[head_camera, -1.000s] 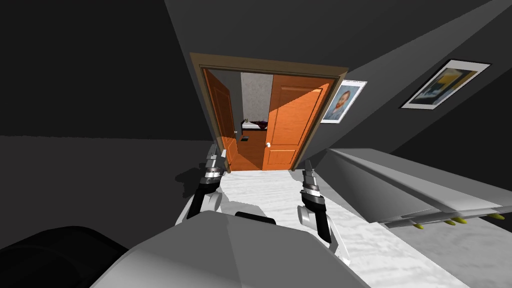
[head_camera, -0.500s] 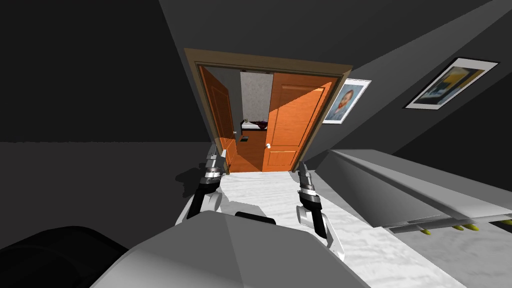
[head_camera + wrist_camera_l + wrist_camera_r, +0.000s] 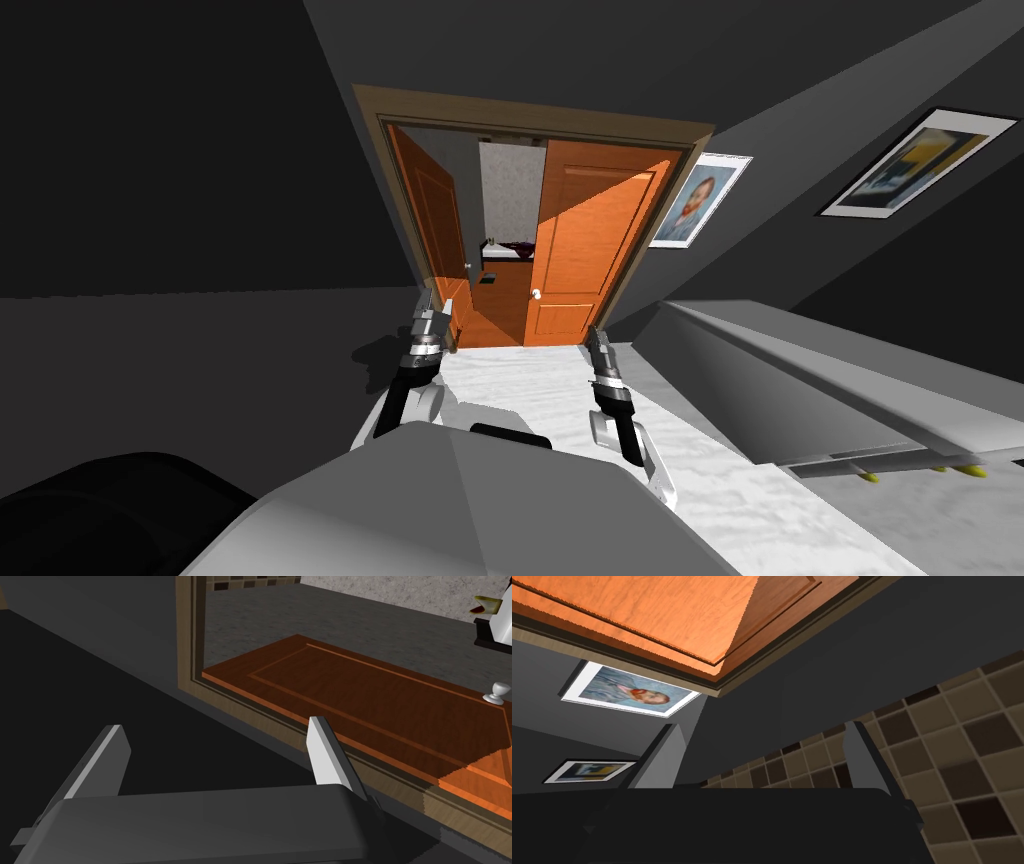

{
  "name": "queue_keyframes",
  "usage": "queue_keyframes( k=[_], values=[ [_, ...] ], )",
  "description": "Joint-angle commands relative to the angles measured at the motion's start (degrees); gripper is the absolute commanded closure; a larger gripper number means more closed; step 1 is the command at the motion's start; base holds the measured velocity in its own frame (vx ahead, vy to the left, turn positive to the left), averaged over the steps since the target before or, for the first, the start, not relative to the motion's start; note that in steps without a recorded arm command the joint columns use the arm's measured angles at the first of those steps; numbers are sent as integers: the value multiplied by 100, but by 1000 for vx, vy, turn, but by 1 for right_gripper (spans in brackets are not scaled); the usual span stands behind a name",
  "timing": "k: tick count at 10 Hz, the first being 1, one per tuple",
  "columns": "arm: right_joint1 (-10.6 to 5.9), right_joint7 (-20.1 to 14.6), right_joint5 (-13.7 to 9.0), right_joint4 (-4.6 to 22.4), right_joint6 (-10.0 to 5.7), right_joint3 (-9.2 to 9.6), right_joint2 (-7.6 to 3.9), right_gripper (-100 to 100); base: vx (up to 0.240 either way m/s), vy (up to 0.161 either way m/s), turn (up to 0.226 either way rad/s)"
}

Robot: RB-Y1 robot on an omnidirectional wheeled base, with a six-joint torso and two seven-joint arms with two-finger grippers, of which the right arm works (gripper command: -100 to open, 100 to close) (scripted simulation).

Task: Push the door open

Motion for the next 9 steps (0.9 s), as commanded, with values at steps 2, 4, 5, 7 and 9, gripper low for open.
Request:
queue_keyframes(
  k=[2, 4, 5, 7, 9],
  values=[
    [-141, 276, 117, 359, -24, -38, -44, -100, 102, 4, -7],
    [-248, 496, 215, 651, -60, -56, -52, -100, 105, -1, -7],
    [-302, 607, 265, 798, -78, -65, -53, -100, 92, 1, -5],
    [-409, 829, 364, 1092, -114, -84, -56, -100, 94, -8, -8],
    [-517, 1052, 463, 1387, -150, -102, -55, -100, 107, -4, -7]
  ],
)
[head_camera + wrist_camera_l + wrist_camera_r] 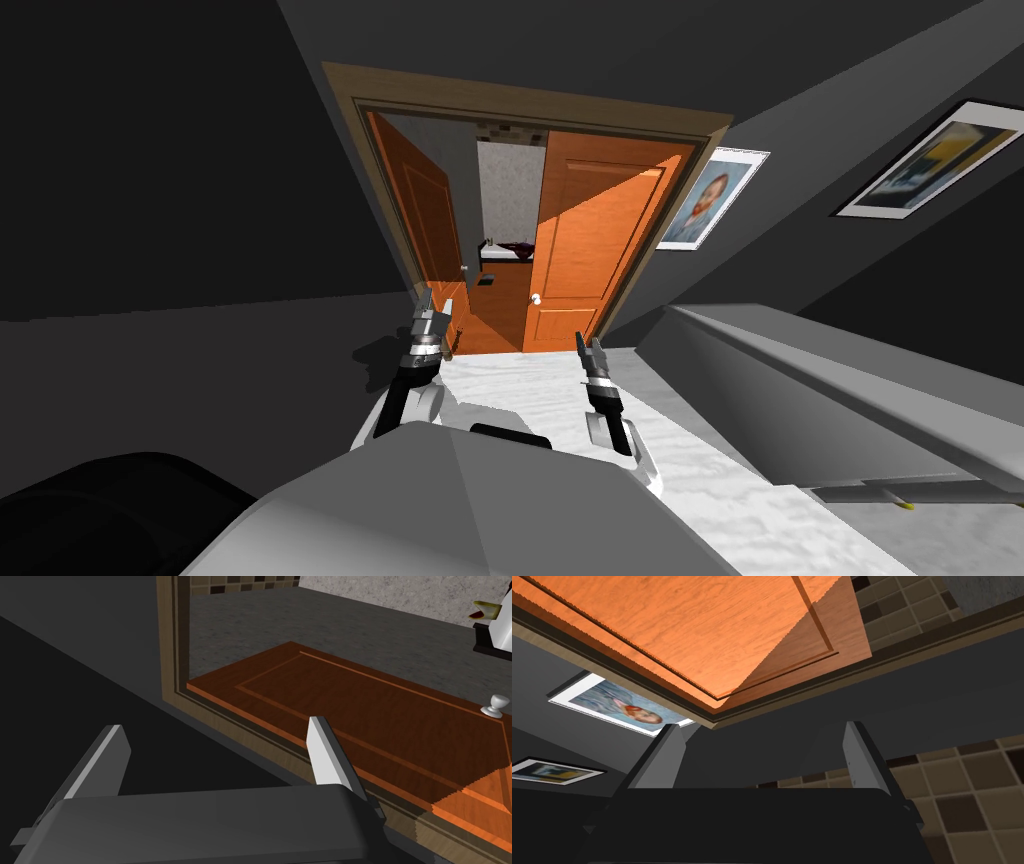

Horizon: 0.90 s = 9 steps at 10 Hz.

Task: Push the door open

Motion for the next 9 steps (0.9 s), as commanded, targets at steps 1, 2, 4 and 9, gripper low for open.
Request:
queue_keyframes(
  k=[1, 2, 4, 9],
  values=[
    [-112, 204, 84, 274, -38, -16, 15, -100, 104, -4, -7],
    [-165, 315, 134, 421, -56, -25, 19, -100, 104, 5, -4],
    [-273, 538, 233, 715, -92, -44, 28, -100, 96, 1, -8],
    [-536, 1080, 474, 1433, -180, -88, 77, -100, 96, 0, -6]
  ],
)
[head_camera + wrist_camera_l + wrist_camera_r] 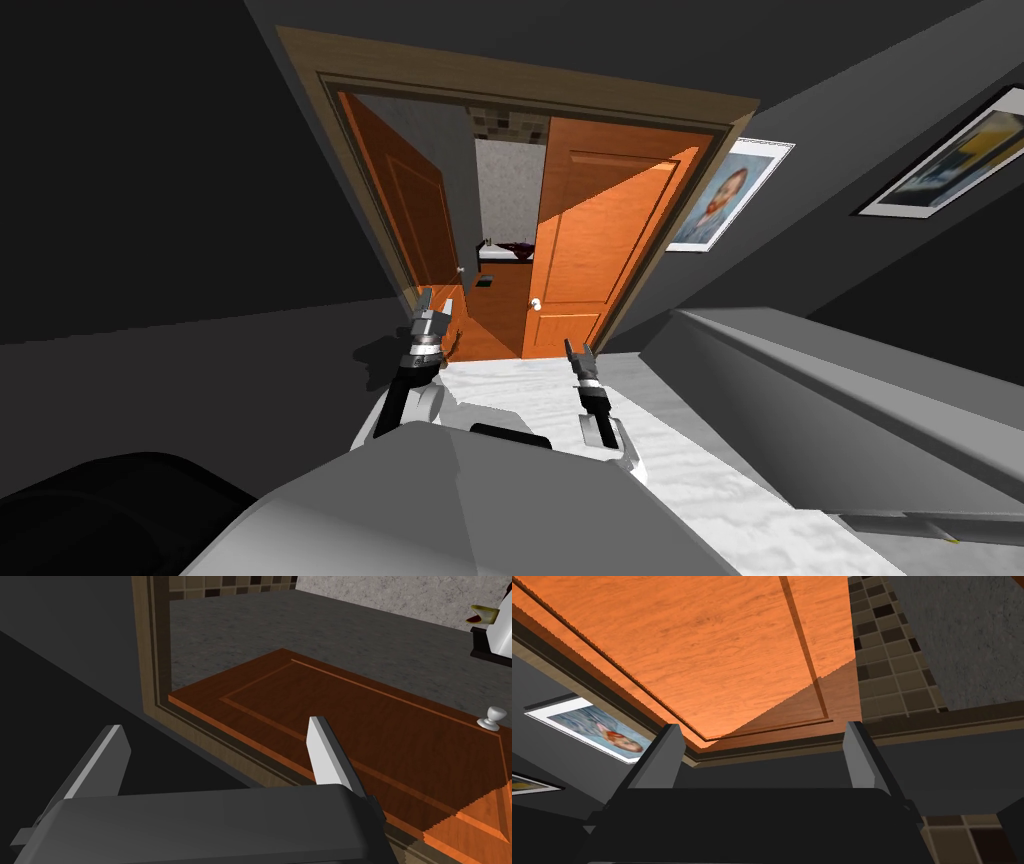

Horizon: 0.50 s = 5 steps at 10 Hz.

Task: Push the door open

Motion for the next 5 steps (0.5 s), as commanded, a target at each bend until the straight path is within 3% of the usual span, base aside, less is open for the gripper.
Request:
queue_keyframes(
  k=[1, 4, 5],
  values=[
    [-83, 175, 81, 201, 1, -11, 11, -100, 105, -14, -12],
    [-231, 481, 217, 606, -48, -36, 58, -100, 104, 2, -6],
    [-231, 481, 217, 606, -48, -36, 58, -100, 61, 4, -1]
  ],
)
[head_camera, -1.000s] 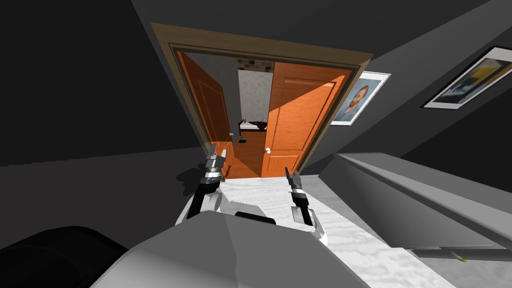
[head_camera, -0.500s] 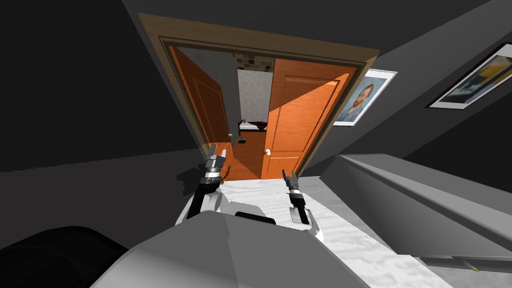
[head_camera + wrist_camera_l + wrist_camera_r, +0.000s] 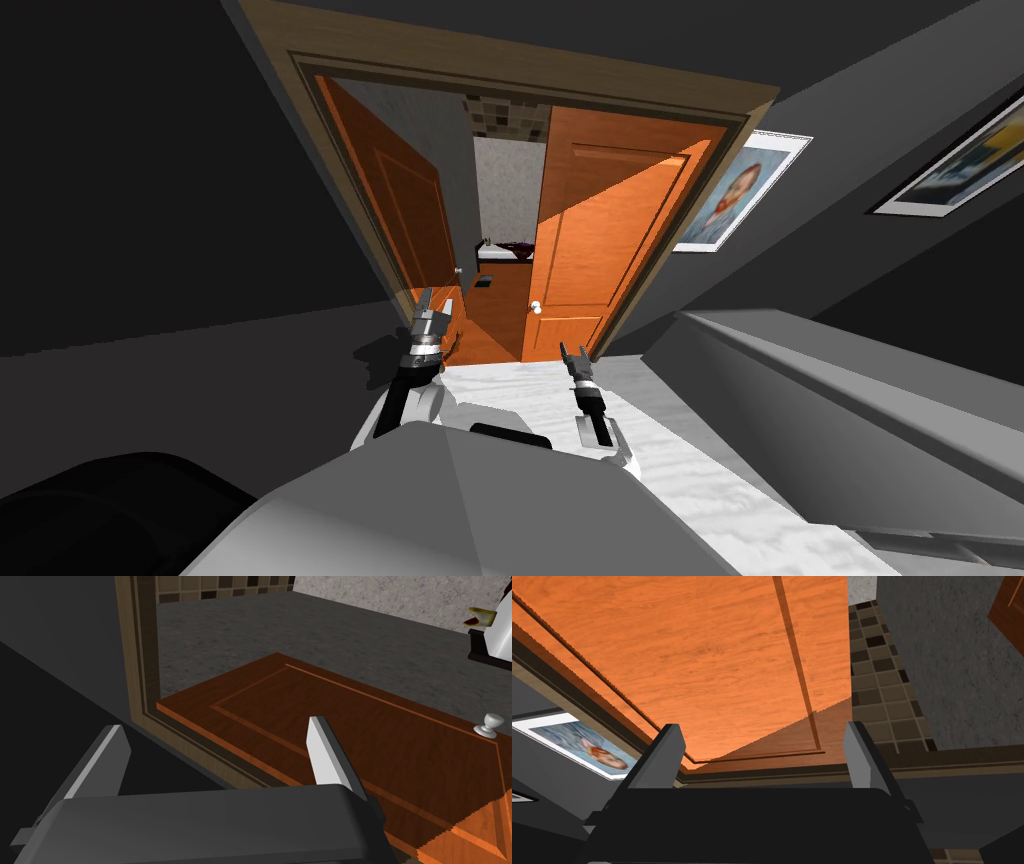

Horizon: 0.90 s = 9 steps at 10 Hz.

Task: Push the door open

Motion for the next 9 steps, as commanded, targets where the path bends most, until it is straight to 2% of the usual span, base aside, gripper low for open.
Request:
queue_keyframes(
  k=[1, 6, 7, 9],
  values=[
    [-89, 124, 48, 205, -37, -20, 10, -100, 59, 0, -6],
    [-319, 600, 260, 835, -114, -60, 105, -100, 95, -3, -6],
    [-319, 600, 260, 835, -114, -60, 105, -100, 67, 5, -3],
    [-408, 783, 342, 1078, -144, -75, 147, -100, 69, -1, -5]
  ],
)
